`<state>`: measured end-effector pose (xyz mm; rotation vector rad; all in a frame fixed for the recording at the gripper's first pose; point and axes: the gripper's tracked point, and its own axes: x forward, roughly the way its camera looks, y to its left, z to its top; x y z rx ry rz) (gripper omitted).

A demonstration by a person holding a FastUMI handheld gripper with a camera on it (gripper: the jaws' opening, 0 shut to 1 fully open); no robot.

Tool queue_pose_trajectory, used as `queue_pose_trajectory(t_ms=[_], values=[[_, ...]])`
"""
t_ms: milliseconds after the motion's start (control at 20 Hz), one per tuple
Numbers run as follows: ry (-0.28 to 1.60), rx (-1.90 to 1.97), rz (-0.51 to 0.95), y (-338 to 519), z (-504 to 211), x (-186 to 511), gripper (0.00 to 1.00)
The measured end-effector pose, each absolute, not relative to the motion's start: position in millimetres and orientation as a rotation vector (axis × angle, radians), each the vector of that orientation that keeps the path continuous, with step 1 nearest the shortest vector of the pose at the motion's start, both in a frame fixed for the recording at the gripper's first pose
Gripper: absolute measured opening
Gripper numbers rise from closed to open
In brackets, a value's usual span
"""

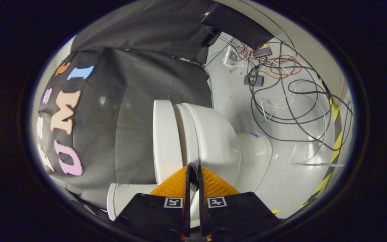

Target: Open the toilet lid.

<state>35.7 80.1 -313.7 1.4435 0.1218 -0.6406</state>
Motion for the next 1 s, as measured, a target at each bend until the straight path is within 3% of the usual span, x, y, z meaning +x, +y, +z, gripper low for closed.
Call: queue_pose_trajectory(t_ms=[350,1000], values=[[0.108,1.293,-0.615,81.0,-283.0,39.5,0.08],[0.081,0.670,-0.436,133.2,-127.7,80.1,0.07]])
